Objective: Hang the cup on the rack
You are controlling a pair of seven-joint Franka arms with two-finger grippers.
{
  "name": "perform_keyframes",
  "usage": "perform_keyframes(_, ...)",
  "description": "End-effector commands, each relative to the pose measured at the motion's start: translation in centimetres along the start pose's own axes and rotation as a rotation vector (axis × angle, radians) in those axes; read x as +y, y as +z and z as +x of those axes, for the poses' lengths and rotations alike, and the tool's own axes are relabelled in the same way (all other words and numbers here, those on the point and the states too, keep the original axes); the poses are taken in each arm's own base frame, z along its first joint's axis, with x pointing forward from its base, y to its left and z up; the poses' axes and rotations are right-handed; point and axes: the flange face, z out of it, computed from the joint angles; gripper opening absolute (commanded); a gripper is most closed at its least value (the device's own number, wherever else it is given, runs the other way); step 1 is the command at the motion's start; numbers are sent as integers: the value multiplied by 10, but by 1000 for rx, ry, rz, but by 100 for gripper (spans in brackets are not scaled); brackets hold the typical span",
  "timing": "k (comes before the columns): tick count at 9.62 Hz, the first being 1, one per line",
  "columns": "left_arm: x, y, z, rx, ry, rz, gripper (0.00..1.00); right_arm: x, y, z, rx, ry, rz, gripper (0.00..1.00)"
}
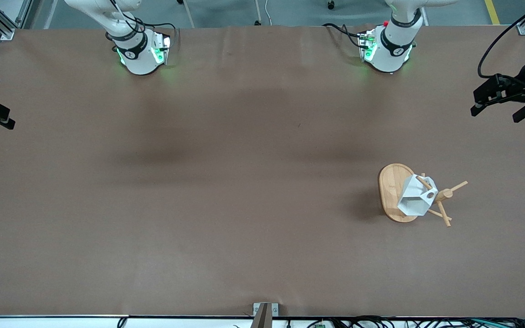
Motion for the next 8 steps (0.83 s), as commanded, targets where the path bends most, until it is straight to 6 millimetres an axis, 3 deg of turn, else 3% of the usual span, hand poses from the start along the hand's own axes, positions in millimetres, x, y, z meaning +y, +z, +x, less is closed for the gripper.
perform_keyframes(1, 30, 6, 3, -85, -51, 9, 100, 1, -5, 1, 9, 16, -4, 100)
perform_keyframes(3, 53, 8, 3, -100, -18, 31, 100, 1, -6, 1, 9, 15, -5, 100)
perform_keyframes(8, 48, 3, 10, -86, -34, 38, 100, -5, -13, 3, 20, 0, -3, 100)
